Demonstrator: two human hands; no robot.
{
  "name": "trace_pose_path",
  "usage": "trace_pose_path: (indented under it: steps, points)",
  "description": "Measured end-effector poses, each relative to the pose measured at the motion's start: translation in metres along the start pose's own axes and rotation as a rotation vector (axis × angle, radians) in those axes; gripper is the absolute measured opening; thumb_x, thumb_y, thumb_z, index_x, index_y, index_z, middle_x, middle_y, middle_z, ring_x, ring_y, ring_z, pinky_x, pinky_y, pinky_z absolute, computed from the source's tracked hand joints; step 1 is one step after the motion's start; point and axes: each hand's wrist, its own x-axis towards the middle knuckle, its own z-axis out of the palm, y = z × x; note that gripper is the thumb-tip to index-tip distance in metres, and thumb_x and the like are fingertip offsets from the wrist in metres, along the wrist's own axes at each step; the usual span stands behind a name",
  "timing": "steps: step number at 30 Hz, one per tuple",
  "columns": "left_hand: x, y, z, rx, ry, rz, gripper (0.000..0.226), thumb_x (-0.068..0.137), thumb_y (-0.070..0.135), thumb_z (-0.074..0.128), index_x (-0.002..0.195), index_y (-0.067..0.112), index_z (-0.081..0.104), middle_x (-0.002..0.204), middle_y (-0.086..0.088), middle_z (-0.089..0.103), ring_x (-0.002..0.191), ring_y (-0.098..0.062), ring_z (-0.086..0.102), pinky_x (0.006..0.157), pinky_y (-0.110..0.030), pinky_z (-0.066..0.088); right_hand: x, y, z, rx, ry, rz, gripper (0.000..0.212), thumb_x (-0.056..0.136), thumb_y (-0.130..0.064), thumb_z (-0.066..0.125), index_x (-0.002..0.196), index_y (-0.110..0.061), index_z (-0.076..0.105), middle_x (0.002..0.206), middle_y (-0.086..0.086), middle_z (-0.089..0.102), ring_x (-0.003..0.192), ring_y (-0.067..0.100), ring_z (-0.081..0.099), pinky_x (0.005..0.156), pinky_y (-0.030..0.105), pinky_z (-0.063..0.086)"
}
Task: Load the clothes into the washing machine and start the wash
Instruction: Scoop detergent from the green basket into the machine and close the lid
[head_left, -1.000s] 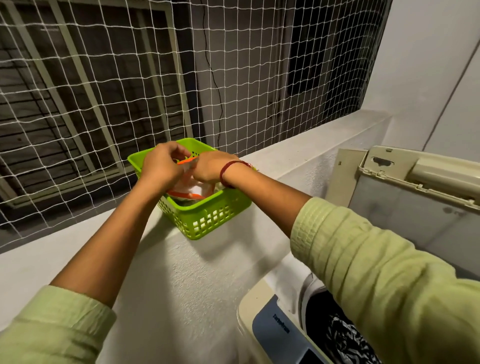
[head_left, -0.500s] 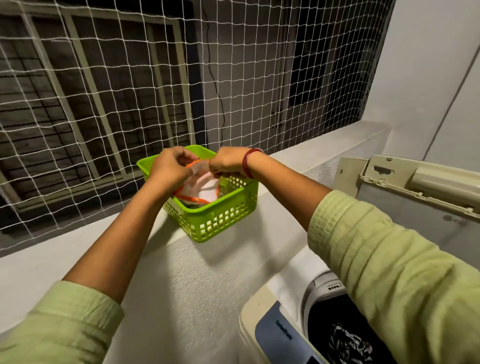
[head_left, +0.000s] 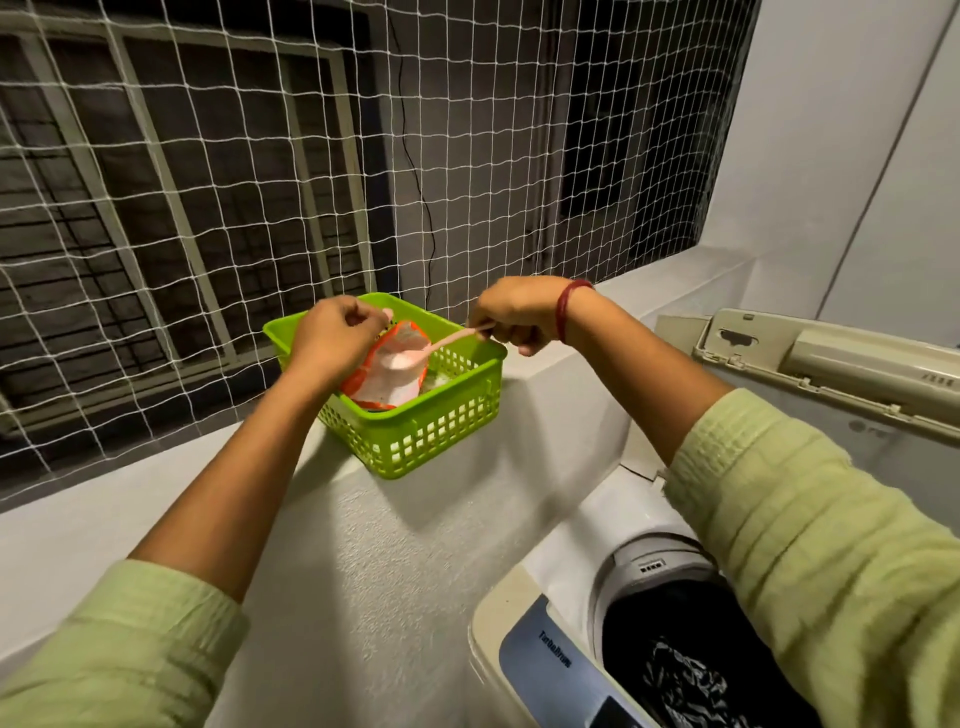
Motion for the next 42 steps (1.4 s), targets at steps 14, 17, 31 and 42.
trace_pose_path:
  steps: [14, 17, 31, 42]
  points:
    - [-0.027, 0.099, 0.066, -0.098, -0.021, 0.219, 0.042, 0.091, 0.038, 0.055, 0.123, 0.011, 0.054, 0.126, -0.009, 0.058, 0.116, -0.026, 0.054, 0.097, -0.034, 0.041, -0.088, 0.097, -0.077, 0.17, 0.165, 0.086, 0.033, 0.096, -0.027, 0.042, 0.066, -0.017, 0.053, 0.048, -0.007, 0.033, 0.039, 0.006, 0.027, 0.041, 0.019, 0.03]
    - [-0.04, 0.115, 0.106, -0.24, -0.108, 0.225, 0.041, 0.09, 0.036, 0.057, 0.123, 0.012, 0.053, 0.126, -0.008, 0.058, 0.118, -0.022, 0.053, 0.098, -0.032, 0.04, -0.116, 0.129, -0.088, 0.201, 0.232, 0.153, 0.033, 0.095, -0.03, 0.045, 0.067, -0.017, 0.056, 0.048, -0.007, 0.037, 0.039, 0.006, 0.03, 0.04, 0.019, 0.032]
    - [-0.128, 0.089, 0.318, -0.455, -0.963, -0.451, 0.055, 0.095, 0.045, 0.043, 0.132, 0.005, 0.047, 0.127, -0.015, 0.054, 0.117, -0.03, 0.05, 0.089, -0.031, 0.036, -0.2, 0.301, -0.082, 0.154, 0.391, 0.557, 0.033, 0.094, -0.04, 0.047, 0.071, -0.017, 0.054, 0.055, -0.003, 0.039, 0.05, 0.011, 0.031, 0.046, 0.023, 0.029]
    - [-0.174, 0.058, 0.402, -0.459, -1.199, -0.88, 0.057, 0.096, 0.047, 0.037, 0.128, 0.002, 0.053, 0.133, -0.017, 0.055, 0.121, -0.036, 0.051, 0.104, -0.033, 0.038, -0.201, 0.414, -0.032, 0.226, 0.497, 0.721, 0.04, 0.088, -0.036, 0.06, 0.055, -0.017, 0.048, 0.047, 0.0, 0.041, 0.042, 0.015, 0.037, 0.044, 0.022, 0.032]
